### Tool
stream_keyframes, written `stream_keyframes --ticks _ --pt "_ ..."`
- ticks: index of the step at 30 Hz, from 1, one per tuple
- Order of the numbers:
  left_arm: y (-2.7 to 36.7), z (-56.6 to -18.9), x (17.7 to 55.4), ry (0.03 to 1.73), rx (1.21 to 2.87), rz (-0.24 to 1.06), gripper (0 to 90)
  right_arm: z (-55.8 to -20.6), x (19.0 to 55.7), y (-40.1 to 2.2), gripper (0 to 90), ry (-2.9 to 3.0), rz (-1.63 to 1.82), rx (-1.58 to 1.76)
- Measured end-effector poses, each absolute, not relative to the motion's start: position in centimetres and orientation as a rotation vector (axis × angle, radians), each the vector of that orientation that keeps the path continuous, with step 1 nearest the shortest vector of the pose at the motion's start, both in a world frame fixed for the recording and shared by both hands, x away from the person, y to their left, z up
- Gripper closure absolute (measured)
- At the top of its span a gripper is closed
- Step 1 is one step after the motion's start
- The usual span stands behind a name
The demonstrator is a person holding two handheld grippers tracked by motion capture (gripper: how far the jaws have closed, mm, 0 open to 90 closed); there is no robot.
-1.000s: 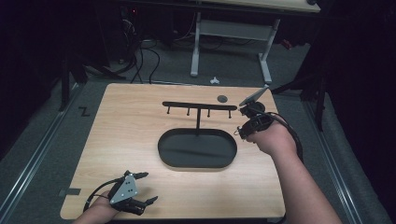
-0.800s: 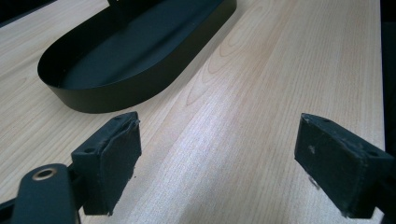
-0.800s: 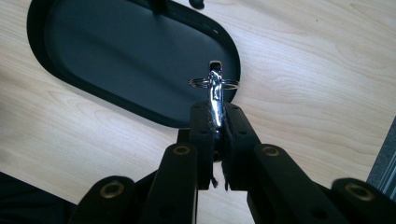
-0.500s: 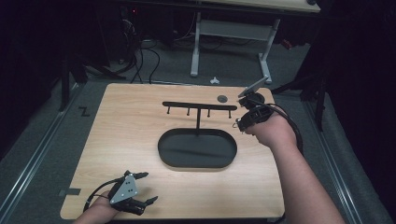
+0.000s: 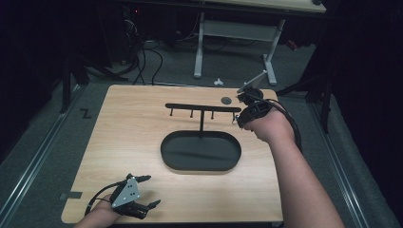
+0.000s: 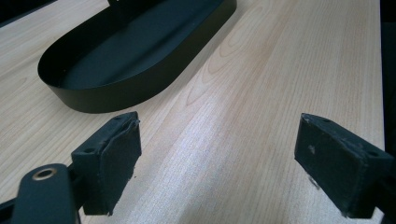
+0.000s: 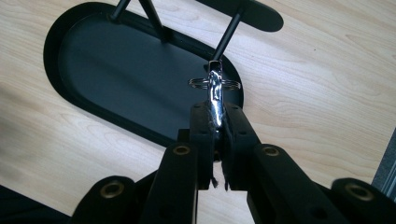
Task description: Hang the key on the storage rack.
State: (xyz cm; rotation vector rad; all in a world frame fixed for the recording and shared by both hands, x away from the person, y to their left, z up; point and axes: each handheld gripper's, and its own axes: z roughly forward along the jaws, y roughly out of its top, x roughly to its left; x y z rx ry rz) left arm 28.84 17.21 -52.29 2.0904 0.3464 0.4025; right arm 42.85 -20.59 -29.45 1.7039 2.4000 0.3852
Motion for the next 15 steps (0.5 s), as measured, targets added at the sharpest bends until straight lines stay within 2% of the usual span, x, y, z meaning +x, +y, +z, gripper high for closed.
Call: stream_keyframes --ticks 15 --pt "17.2 -52.3 28.8 0.347 2.090 0.404 15.1 -29.7 44.2 -20.7 84.0 2.376 0.402 1.736"
